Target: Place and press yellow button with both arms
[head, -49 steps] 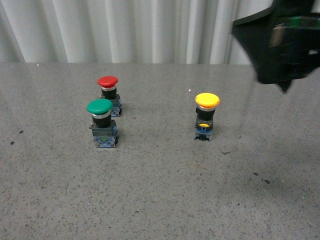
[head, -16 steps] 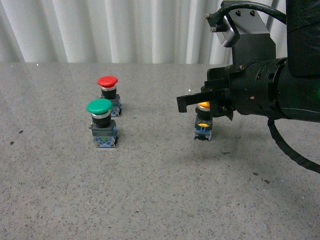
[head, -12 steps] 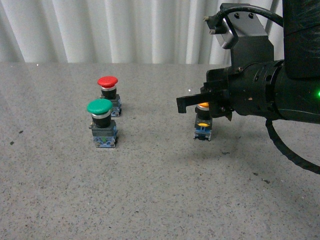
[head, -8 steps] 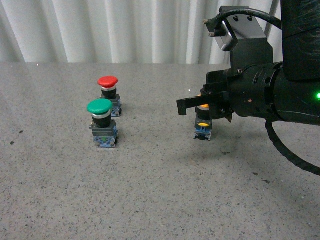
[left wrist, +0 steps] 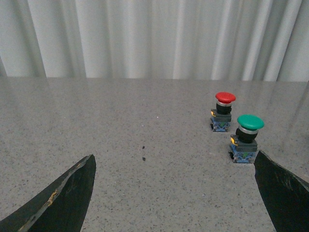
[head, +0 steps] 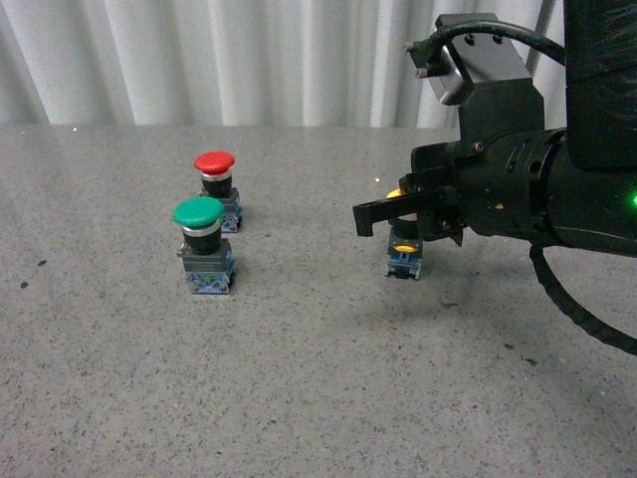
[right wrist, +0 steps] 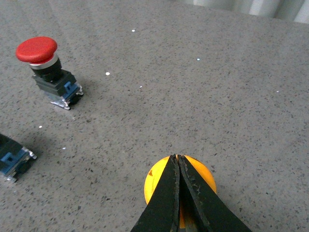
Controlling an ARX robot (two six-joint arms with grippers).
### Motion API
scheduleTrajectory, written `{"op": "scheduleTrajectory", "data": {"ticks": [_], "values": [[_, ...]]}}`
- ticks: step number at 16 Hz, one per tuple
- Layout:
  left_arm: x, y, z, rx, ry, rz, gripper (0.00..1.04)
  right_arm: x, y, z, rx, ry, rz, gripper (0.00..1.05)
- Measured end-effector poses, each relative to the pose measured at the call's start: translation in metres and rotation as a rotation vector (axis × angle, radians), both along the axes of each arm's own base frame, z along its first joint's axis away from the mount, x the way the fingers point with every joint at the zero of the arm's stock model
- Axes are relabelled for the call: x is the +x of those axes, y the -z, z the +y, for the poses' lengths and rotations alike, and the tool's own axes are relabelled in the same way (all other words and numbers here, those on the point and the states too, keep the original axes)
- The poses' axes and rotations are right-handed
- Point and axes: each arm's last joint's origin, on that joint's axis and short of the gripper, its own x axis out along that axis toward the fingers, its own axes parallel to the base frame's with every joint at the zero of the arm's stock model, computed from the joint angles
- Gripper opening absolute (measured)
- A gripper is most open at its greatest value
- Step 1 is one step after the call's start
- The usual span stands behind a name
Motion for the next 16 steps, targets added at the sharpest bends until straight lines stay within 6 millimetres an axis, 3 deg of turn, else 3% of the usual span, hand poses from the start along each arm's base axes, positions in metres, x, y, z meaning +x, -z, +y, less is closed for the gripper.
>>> {"op": "scheduleTrajectory", "data": {"ticks": [3,6,8,10,13,16], "values": [[0.000,0.000,0.000,0.000,0.000,0.000,0.98,-0.003,-0.016,-0.001,0.096,-0.018,-0.070,0.02],[0.000,0.000,0.000,0.000,0.000,0.000,0.98,-0.019,-0.081,-0.006,0.285,-0.060,-0.281,0.02],[0.000,0.000,0.000,0.000,0.000,0.000,0.98,-0.036,-0.102,-0.011,0.356,-0.095,-0.317,0.02],[0.000,0.000,0.000,0.000,0.000,0.000,0.98,-0.062,-0.089,-0.024,0.373,-0.116,-0.239,0.02],[0.000,0.000,0.000,0.000,0.000,0.000,0.98,-0.116,-0.091,-0.059,0.348,-0.090,-0.248,0.02],[0.000,0.000,0.000,0.000,-0.002,0.000,0.98,-0.172,-0.060,-0.113,0.084,0.418,-0.306,0.02]]}}
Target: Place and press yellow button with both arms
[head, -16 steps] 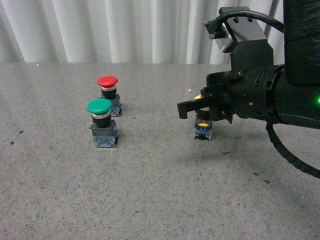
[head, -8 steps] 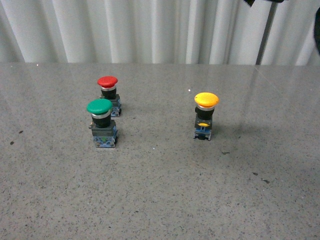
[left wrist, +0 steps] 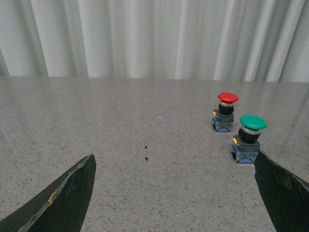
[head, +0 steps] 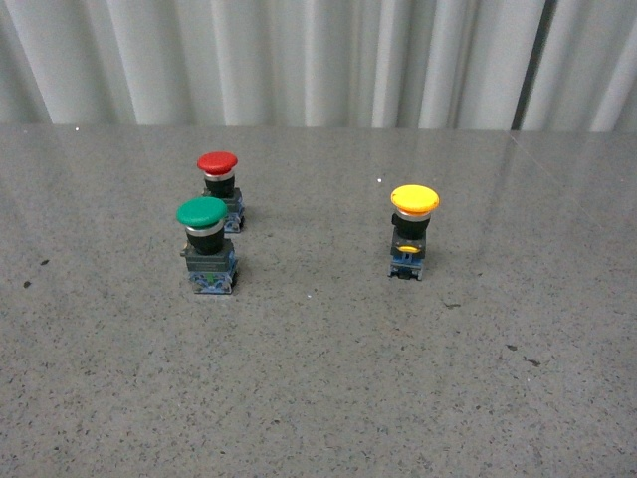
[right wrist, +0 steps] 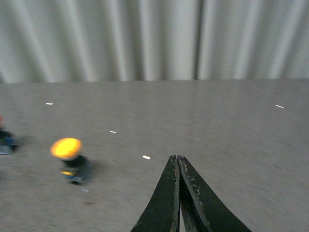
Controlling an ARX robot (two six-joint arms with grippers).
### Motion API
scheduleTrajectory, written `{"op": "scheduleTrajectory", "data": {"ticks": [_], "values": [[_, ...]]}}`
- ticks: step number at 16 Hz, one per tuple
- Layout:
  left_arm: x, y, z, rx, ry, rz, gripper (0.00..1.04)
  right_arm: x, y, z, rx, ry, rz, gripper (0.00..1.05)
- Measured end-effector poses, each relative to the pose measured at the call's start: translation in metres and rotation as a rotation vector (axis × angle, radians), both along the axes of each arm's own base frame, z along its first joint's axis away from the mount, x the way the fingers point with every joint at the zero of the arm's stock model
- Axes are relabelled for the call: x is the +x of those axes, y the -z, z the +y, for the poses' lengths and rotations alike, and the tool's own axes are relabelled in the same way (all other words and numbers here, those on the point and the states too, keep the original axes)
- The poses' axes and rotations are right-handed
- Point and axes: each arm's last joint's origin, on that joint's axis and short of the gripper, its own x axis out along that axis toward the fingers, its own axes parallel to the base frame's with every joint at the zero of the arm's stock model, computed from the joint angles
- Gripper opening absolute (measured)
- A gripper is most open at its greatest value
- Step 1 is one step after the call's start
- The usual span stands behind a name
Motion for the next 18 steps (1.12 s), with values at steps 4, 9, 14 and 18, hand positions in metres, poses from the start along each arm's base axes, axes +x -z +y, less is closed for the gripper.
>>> {"op": "scheduleTrajectory", "data": {"ticks": [4,9,14,18], "values": [[0.000,0.000,0.000,0.000,0.002,0.000,0.98,-0.050,0.020,-0.033,-0.014,0.057,-0.031,0.02],[0.000,0.000,0.000,0.000,0.002,0.000,0.98,-0.066,0.037,-0.031,-0.024,0.027,-0.046,0.02],[0.000,0.000,0.000,0.000,0.002,0.000,0.98,-0.069,0.043,-0.031,-0.025,0.028,-0.080,0.02],[0.000,0.000,0.000,0.000,0.002,0.000,0.98,-0.070,0.051,-0.031,-0.025,0.028,-0.096,0.02]]}}
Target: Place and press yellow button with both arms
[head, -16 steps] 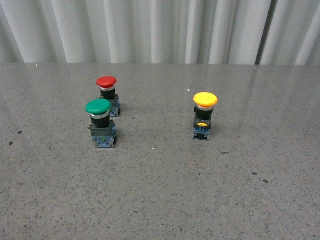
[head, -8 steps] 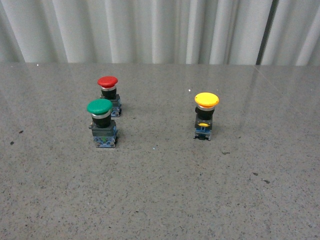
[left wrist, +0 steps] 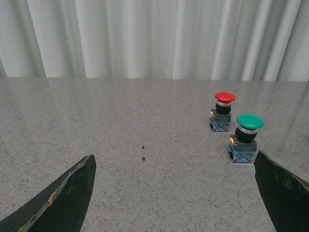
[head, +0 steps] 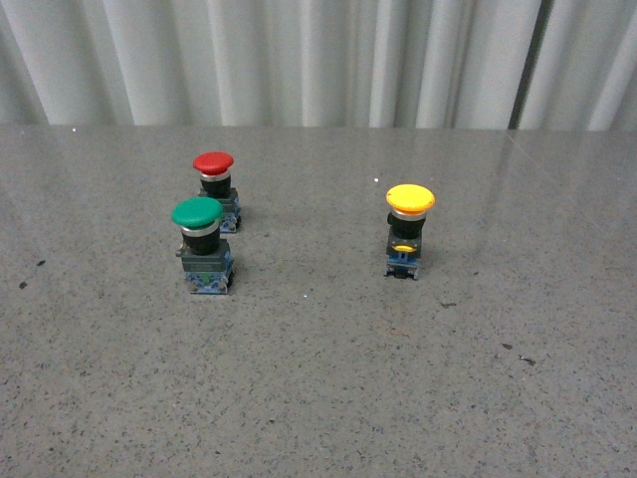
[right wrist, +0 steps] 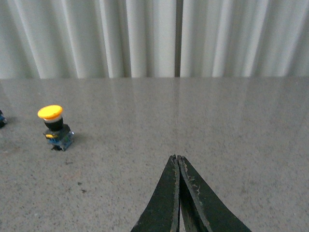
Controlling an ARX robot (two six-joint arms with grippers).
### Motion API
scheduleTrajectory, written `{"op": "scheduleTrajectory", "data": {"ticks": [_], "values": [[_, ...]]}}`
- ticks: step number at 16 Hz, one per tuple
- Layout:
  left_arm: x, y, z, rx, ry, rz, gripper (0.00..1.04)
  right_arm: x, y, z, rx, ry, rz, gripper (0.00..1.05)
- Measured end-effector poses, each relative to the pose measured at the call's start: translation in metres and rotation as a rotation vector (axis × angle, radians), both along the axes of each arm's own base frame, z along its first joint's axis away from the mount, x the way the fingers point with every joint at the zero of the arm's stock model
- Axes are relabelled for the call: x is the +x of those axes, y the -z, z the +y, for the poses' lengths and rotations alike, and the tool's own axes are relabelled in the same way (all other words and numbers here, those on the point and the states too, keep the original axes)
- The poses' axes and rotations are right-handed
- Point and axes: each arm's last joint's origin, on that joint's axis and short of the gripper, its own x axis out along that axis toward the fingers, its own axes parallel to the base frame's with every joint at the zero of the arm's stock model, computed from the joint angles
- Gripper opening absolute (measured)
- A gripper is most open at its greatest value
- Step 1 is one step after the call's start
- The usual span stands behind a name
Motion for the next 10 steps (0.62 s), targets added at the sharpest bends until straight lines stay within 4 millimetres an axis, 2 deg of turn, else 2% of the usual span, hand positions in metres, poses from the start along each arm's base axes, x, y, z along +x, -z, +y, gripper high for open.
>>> {"op": "scheduleTrajectory", "data": {"ticks": [6,7,10], "values": [[0.0000,0.0000,0.0000,0.000,0.000,0.000,0.98,0.0001,0.0024,0.0000,-0.001,0.000,0.006,0.02],[0.0000,0.0000,0.0000,0.000,0.000,0.000,0.98,0.0001,0.0024,0.0000,-0.001,0.000,0.006,0.08],[0.0000,0.0000,0.0000,0.000,0.000,0.000,0.98,0.0001,0.0024,0.0000,-0.001,0.000,0.006,0.45]]}}
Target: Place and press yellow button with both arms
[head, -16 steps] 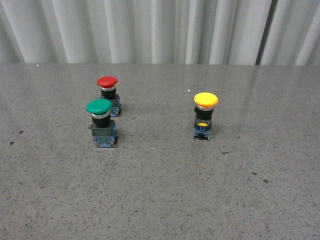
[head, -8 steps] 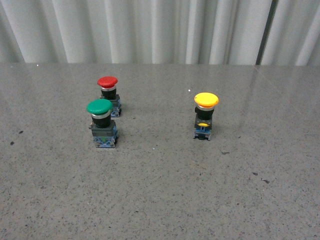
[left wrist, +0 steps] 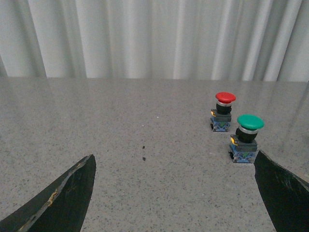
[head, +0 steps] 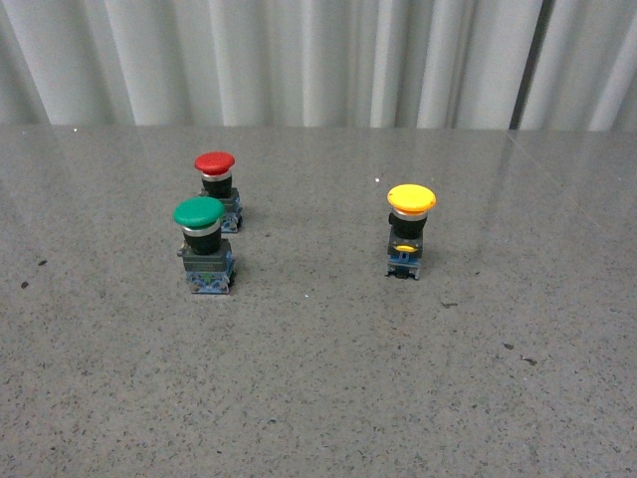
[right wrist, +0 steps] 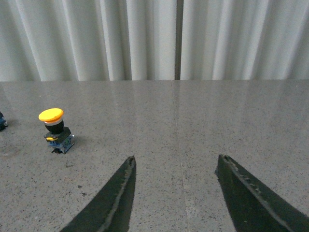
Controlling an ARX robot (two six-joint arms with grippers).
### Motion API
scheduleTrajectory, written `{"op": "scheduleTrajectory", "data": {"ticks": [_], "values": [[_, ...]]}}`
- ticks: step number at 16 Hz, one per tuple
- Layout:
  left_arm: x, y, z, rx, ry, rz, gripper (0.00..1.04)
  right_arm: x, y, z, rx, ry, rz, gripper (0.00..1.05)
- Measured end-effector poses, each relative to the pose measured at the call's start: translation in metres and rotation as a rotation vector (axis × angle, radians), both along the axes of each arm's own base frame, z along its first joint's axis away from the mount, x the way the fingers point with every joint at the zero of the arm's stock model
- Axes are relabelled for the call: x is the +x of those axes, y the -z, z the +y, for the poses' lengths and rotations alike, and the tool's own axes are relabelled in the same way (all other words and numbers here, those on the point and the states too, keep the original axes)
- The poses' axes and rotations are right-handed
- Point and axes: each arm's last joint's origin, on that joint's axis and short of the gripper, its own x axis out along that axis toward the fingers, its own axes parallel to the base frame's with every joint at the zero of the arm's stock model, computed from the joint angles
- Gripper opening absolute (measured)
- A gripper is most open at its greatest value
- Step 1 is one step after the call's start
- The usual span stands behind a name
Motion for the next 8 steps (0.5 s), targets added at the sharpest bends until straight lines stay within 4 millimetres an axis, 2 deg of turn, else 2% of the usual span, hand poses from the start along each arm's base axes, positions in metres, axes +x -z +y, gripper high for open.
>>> {"op": "scheduleTrajectory", "data": {"ticks": [4,5,8], "values": [[0.0000,0.0000,0.0000,0.000,0.000,0.000,0.98,0.0000,0.0000,0.0000,0.000,0.000,0.000,0.94],[0.0000,0.0000,0.0000,0.000,0.000,0.000,0.98,0.0000,0.0000,0.0000,0.000,0.000,0.000,0.99],[0.0000,0.0000,0.0000,0.000,0.000,0.000,0.98,0.0000,0.0000,0.0000,0.000,0.000,0.000,0.98]]}}
